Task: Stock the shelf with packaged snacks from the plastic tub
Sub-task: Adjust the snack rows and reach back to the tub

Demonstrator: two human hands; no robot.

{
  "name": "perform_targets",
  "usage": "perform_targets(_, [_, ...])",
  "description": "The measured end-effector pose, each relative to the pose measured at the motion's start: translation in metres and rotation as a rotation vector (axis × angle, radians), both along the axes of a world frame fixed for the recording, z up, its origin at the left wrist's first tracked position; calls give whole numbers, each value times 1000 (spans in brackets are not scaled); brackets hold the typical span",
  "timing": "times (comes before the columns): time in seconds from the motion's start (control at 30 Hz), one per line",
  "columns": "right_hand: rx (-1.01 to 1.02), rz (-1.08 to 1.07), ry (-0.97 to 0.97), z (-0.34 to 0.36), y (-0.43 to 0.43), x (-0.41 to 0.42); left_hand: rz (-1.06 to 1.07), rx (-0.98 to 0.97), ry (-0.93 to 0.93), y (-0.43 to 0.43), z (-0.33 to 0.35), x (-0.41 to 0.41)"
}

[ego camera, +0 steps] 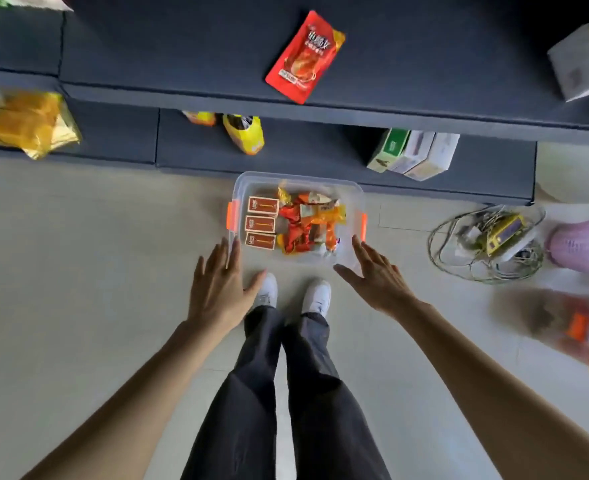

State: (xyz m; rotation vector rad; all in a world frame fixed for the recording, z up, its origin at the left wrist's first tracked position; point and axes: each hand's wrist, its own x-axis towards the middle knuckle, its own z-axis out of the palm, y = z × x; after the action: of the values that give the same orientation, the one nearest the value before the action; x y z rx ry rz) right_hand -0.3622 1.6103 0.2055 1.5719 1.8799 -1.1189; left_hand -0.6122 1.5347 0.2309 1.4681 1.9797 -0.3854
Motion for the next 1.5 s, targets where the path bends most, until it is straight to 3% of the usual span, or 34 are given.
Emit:
perform_targets(0.3, [-132, -277, 45, -202, 3, 2, 308, -63, -76, -14, -184, -17])
perform_targets(0.43, [-126, -267, 41, -281, 16, -9, 410, -66, -74, -14, -259, -36])
perform_targets(0.67, [-186, -396, 63, -392, 27, -18, 511, 10, -104, -8, -344, -50])
perform_targets(0.77, [-298, -554, 80, -419, 26, -21, 569, 42, -126, -3, -364, -45])
perform_targets(0.9, [-338, -781, 119, -442, 26, -22, 720, 115, -159, 6, -372, -32])
perform_targets(1.0, [-290, -812, 113, -441, 24, -23, 717, 190, -125, 7, -367, -27])
perform_targets(1.13, [-187, -752, 129, -414, 21, -24, 599, 349, -83, 7, -351, -18])
perform_targets(1.23, [-163, -546, 127, -383, 16, -22, 533, 398, -134, 16, -334, -5])
perform_targets(1.3, [-143, -442, 140, -362, 13, -17, 498, 394, -172, 24, -326, 4])
perform_targets(1.5, [-29, -414, 329, -311, 13, -5, 514, 272, -362, 48, -313, 25])
